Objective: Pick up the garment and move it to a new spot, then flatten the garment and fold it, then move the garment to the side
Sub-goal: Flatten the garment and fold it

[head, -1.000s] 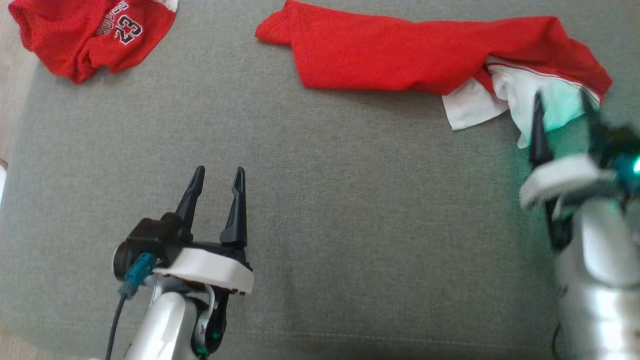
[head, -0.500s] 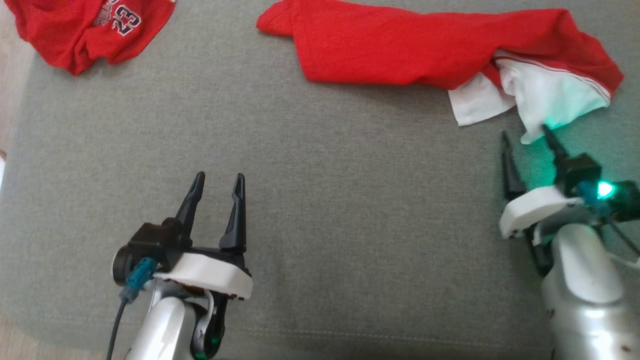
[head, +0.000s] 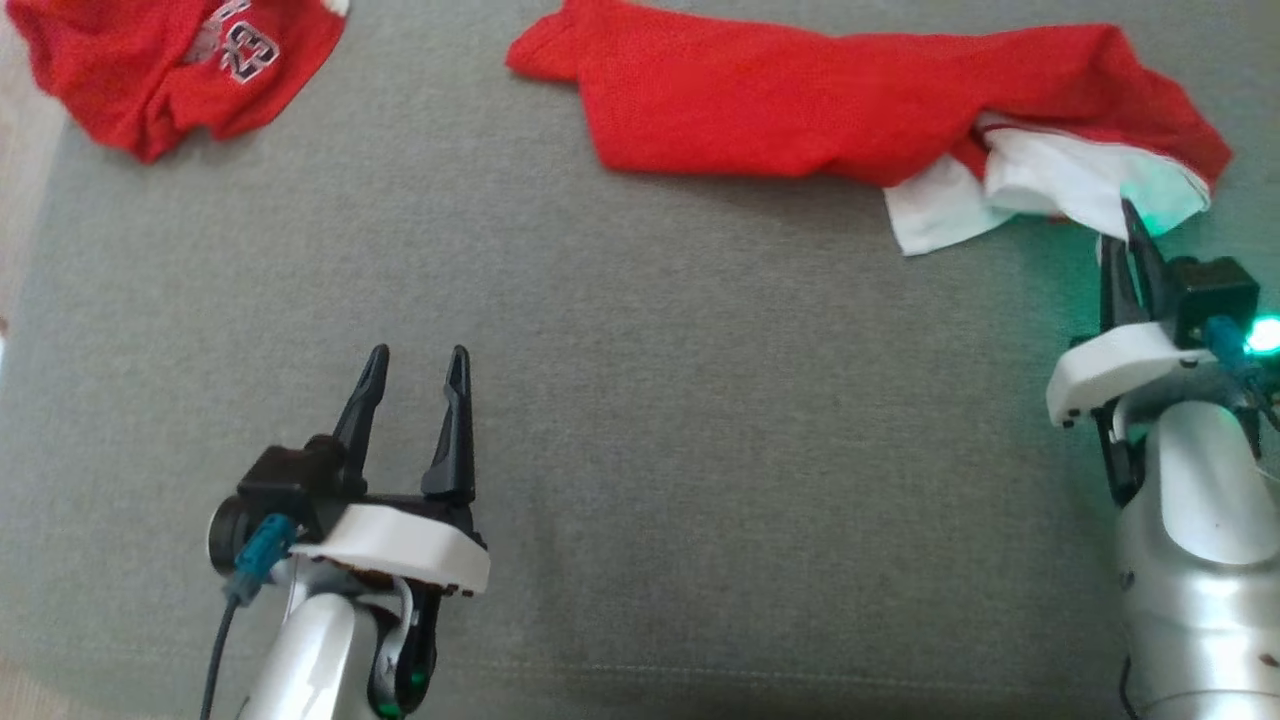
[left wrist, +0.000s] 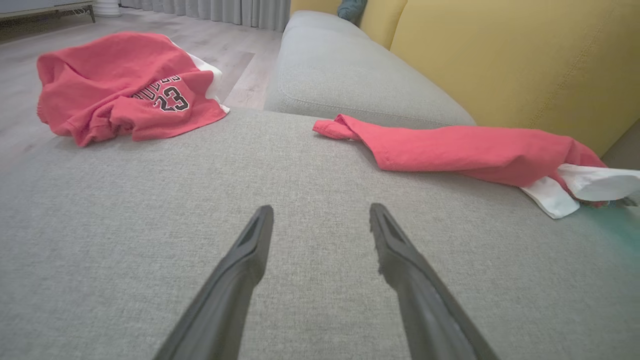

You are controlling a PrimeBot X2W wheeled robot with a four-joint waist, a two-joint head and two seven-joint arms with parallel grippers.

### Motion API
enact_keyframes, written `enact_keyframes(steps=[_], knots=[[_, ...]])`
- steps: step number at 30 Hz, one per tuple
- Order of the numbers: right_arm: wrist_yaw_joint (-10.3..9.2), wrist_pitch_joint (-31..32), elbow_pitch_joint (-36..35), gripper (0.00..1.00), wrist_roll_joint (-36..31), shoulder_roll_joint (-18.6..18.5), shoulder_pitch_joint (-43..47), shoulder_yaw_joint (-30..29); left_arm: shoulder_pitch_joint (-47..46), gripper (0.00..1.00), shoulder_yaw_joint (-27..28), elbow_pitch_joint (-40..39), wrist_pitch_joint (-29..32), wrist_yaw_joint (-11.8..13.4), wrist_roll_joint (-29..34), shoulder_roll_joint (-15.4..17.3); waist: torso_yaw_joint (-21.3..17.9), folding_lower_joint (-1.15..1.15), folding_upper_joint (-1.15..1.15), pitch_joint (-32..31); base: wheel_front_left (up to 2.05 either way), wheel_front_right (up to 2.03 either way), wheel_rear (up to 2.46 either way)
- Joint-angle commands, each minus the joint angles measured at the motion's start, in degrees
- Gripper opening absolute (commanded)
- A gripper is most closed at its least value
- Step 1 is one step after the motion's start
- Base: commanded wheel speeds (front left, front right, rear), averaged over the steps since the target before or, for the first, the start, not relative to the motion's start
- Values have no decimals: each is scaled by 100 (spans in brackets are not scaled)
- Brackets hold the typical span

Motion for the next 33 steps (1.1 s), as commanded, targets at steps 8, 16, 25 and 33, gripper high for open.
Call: enact_keyframes(steps=[8,16,25,33], knots=[[37,-81,-1892,0,561,101,935,655,40,100,337,-198,-71,0,60,37,-707,0,0,-289,0,0,0],[37,629,-3393,0,829,104,2334,1095,50,100,388,-205,-71,-47,126,38,-1142,0,0,-340,0,0,0],[37,701,-2730,15,1045,105,2915,1293,19,100,488,-206,-71,-83,169,45,-1211,0,0,-323,0,0,0],[37,396,-2659,100,1171,112,2852,1291,77,100,543,-156,-71,-116,168,44,-1244,0,0,-467,0,0,0]])
